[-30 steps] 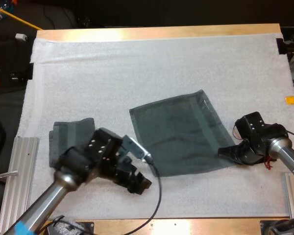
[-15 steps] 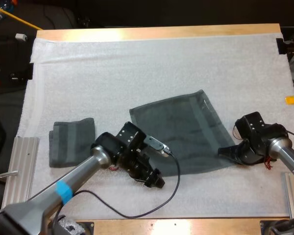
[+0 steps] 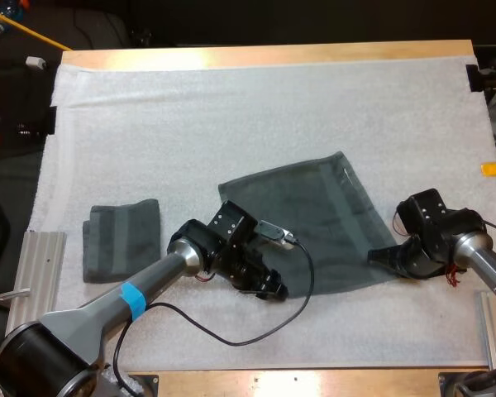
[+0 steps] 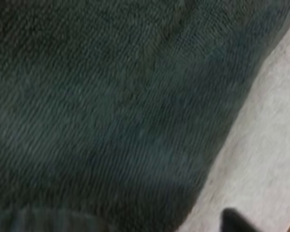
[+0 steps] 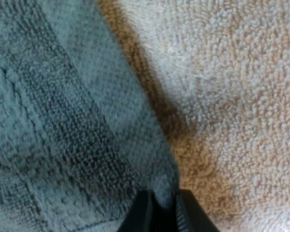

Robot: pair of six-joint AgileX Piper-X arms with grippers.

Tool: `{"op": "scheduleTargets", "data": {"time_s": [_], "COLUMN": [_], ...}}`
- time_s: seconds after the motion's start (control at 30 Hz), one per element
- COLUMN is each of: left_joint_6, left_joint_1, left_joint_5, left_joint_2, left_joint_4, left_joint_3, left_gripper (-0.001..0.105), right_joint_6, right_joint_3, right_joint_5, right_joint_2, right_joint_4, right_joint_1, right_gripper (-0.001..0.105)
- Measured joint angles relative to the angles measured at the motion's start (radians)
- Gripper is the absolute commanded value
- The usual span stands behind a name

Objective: Pick towel from pile, fold and stack

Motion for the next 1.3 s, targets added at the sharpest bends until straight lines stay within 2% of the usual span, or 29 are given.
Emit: {"op": "scheduleTargets", "data": {"time_s": [0.07, 0.37, 0.6, 0.7, 0.9, 0.97, 1.07, 1.23, 1.3], "left_joint_6": [-0.015, -0.019, -0.015, -0.042, -0.117, -0.126, -0.122, -0.046, -0.022], "left_joint_1": [0.0, 0.0, 0.0, 0.0, 0.0, 0.0, 0.0, -0.028, -0.059], "left_joint_5": [0.017, 0.019, 0.027, 0.105, 0.373, 0.409, 0.385, 0.215, 0.17], "left_joint_2": [0.0, 0.0, 0.0, 0.0, 0.0, 0.0, 0.0, 0.0, 0.0], "left_joint_4": [-0.02, -0.028, -0.079, -0.078, -0.091, -0.088, -0.071, -0.001, 0.018], "left_joint_3": [0.0, 0.001, 0.048, 0.057, 0.057, 0.057, 0.057, 0.057, 0.057], "left_gripper": [0.036, 0.036, 0.036, 0.036, 0.036, 0.036, 0.036, 0.036, 0.036], "right_joint_6": [0.0, 0.0, 0.0, 0.0, 0.0, 0.0, 0.0, 0.0, 0.0], "right_joint_3": [0.0, 0.0, 0.0, 0.0, 0.0, 0.0, 0.0, 0.0, 0.0], "right_joint_5": [0.001, 0.006, 0.006, 0.008, 0.011, 0.011, 0.012, 0.012, 0.012], "right_joint_2": [0.0, 0.0, 0.0, 0.0, 0.0, 0.0, 0.0, 0.0, 0.0], "right_joint_4": [0.0, 0.0, 0.0, 0.0, 0.0, 0.0, 0.0, 0.0, 0.0], "right_joint_1": [0.0, 0.0, 0.0, 0.0, 0.0, 0.0, 0.0, 0.0, 0.0], "right_gripper": [0.0, 0.0, 0.0, 0.0, 0.0, 0.0, 0.0, 0.0, 0.0]}}
